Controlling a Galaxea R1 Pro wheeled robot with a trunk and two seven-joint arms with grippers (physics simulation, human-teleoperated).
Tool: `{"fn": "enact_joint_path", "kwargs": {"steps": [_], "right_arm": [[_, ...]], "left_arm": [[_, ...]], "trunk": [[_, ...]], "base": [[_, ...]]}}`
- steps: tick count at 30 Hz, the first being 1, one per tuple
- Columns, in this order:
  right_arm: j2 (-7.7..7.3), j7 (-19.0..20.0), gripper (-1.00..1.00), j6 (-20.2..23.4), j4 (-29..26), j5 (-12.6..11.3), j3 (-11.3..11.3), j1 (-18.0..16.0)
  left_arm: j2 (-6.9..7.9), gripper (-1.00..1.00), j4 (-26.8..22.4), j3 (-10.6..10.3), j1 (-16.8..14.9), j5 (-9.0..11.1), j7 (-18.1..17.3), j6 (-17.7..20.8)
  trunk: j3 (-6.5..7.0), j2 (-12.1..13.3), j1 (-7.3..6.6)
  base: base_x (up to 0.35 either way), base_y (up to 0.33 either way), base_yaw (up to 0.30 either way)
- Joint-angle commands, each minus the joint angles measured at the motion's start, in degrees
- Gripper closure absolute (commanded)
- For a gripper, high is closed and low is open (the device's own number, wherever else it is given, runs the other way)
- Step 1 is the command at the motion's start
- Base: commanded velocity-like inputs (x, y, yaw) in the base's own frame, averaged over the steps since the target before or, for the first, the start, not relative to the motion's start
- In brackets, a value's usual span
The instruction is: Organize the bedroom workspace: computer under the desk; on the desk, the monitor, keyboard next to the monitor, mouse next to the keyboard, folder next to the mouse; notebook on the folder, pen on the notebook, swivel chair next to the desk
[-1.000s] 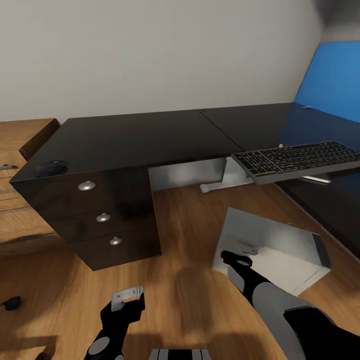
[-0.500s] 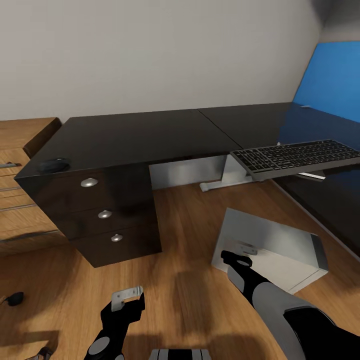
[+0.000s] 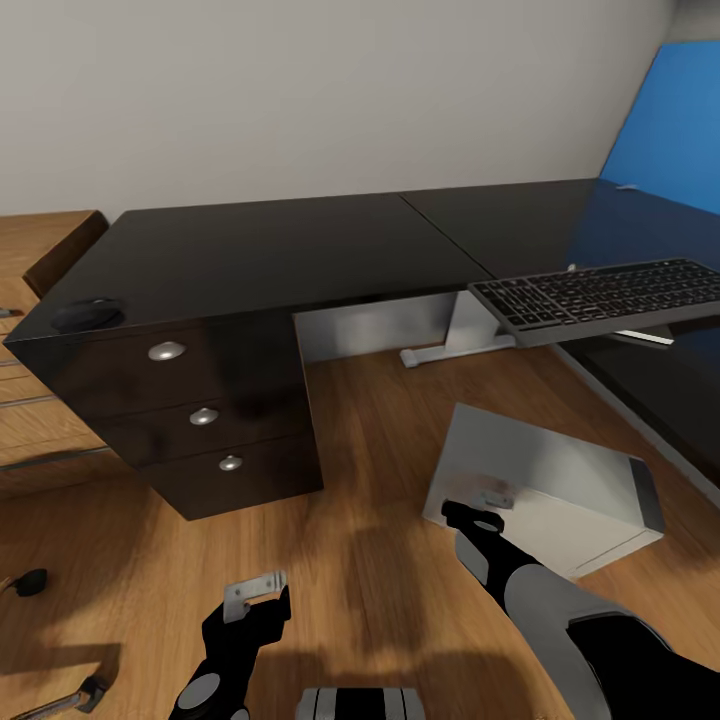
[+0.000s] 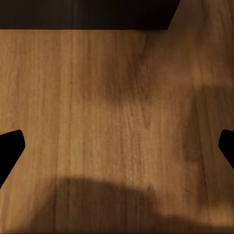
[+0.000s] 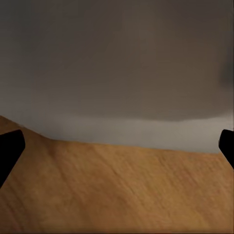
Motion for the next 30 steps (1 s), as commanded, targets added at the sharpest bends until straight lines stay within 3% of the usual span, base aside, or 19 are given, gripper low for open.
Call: {"fn": "enact_joint_path", "kwargs": {"steps": [1,13,30], "right_arm": [[0.0,-0.2,-1.0,-0.3,0.0,-0.6,0.5,0.0],[0.01,-0.2,-1.0,-0.3,0.0,-0.6,0.5,0.0],[-0.01,-0.2,-1.0,-0.3,0.0,-0.6,0.5,0.0]], "left_arm": [[0.01,-1.0,-0.1,-0.1,0.0,0.6,0.5,0.1],[0.0,-1.0,-0.1,-0.1,0.0,0.6,0.5,0.1],[0.13,-1.0,-0.1,0.3,0.0,0.5,0.5,0.1]], "trunk": [[-0.26,0.0,0.02],[-2.92,-0.2,0.32],[-2.92,-0.2,0.32]], "base": [[0.0,0.0,0.0],[0.0,0.0,0.0],[0.0,0.0,0.0]]}}
